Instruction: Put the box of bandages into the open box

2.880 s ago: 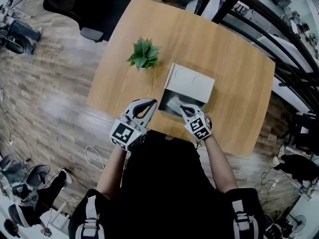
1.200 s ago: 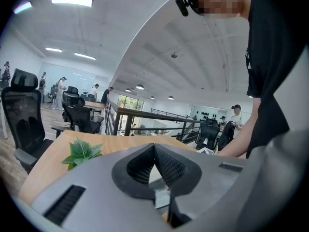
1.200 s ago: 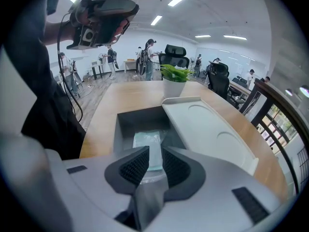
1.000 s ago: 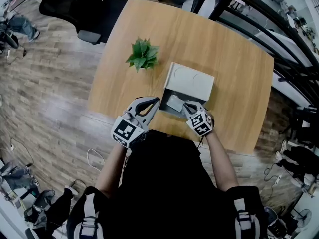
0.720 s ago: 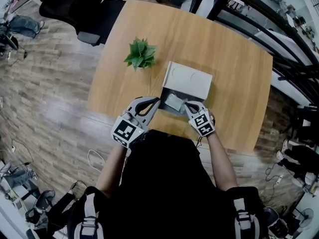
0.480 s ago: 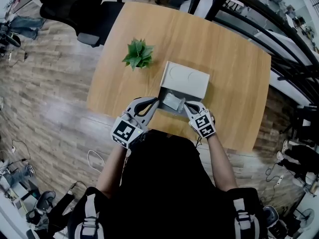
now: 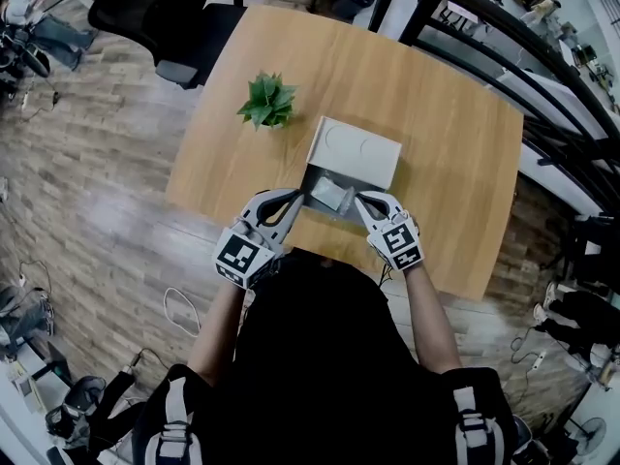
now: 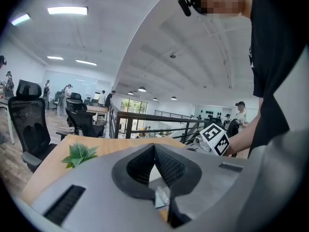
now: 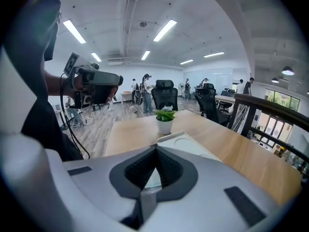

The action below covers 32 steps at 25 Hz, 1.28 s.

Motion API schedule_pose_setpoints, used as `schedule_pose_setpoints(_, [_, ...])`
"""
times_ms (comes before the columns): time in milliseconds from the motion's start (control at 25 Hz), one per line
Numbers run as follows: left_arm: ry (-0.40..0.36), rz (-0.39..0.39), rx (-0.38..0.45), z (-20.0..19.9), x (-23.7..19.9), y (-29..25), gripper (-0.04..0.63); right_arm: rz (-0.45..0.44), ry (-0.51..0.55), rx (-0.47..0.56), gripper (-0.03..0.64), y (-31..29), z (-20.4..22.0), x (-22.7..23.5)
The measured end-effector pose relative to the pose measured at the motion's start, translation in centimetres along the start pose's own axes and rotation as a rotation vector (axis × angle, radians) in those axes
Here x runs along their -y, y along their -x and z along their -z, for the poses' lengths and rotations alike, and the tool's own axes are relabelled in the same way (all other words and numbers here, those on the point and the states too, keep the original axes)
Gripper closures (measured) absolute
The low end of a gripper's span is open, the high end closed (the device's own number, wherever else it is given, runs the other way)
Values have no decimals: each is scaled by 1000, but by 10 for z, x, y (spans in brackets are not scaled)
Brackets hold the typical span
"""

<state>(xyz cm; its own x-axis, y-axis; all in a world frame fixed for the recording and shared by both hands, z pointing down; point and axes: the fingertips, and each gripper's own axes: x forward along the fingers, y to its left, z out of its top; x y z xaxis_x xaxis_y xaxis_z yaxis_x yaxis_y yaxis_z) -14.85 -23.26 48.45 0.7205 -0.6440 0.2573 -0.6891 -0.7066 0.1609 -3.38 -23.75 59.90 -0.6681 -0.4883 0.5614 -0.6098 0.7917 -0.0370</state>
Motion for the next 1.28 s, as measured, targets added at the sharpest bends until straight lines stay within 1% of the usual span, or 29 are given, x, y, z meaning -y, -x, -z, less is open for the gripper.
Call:
schedule_pose_setpoints(240, [-4, -29, 7, -4, 14, 7, 574, -27, 30, 56, 594, 23, -22, -7])
schedule_pose_setpoints(480, [-8, -50, 13, -6, 32, 13, 574, -19, 46, 88, 594, 48, -28, -9])
schedule_pose_setpoints(920, [-19, -74, 5, -4, 66, 16, 573, -8, 55, 125, 594, 86, -19, -10])
schedule_pose_setpoints(1280, [-19, -111, -6, 1, 97, 22, 572, -45, 75, 143, 594, 110, -8, -17])
